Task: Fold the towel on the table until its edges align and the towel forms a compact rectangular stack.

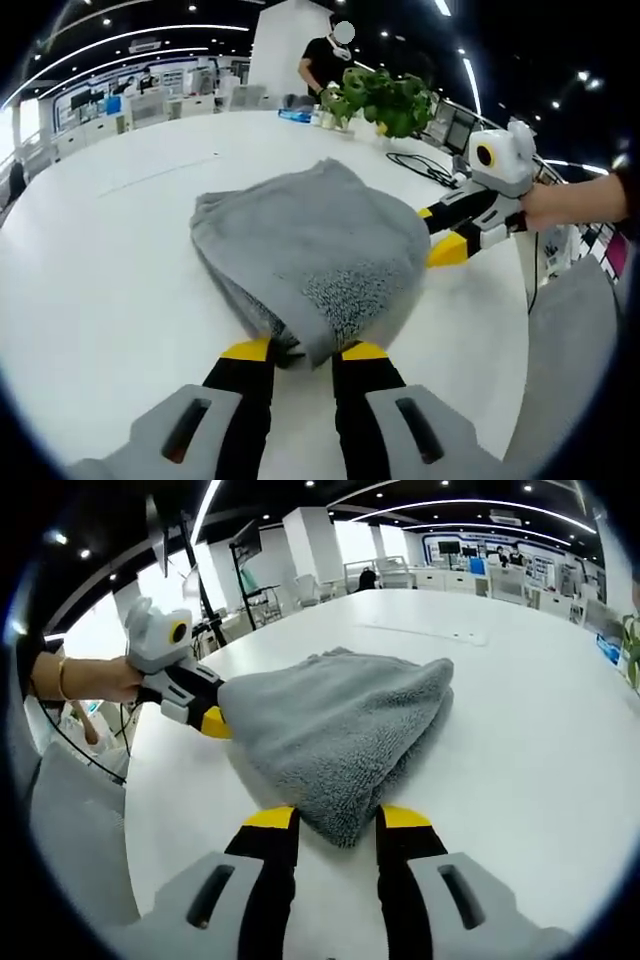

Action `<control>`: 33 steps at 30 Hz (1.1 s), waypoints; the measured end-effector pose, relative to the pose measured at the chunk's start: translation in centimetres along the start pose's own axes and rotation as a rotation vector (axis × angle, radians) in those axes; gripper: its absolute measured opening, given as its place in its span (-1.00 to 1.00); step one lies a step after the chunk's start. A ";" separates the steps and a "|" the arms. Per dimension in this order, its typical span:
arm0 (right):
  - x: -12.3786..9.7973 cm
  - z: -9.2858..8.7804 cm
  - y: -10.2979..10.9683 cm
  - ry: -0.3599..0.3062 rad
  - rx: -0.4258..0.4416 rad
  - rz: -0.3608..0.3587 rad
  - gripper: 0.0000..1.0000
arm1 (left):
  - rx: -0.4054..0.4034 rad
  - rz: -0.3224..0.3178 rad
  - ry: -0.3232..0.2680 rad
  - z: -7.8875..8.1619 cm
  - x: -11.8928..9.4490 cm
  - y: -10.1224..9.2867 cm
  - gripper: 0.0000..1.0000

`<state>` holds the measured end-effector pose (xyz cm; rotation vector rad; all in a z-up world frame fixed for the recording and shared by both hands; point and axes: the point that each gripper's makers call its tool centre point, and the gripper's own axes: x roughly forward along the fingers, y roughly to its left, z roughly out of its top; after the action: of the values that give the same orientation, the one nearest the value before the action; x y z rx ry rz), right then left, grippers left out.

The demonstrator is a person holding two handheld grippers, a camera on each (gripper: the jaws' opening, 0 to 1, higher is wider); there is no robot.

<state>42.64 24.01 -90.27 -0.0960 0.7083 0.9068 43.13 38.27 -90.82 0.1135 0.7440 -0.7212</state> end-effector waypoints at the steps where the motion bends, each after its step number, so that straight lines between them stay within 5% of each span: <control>1: 0.0 0.0 0.0 -0.001 0.003 0.000 -0.40 | -0.001 0.001 0.000 0.0 0.0 0.0 -0.54; 14: -1.6 0.7 0.3 -0.040 0.041 -0.018 -0.36 | -0.048 0.038 -0.034 0.3 -2.1 -0.2 -0.51; 33: -6.1 -1.2 1.4 -0.030 0.080 -0.065 -0.19 | -0.040 0.057 -0.114 0.0 -7.4 -1.2 -0.22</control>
<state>38.50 20.24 -87.27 -0.0342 0.7085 0.8151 38.60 41.52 -85.84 0.0570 0.6437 -0.6527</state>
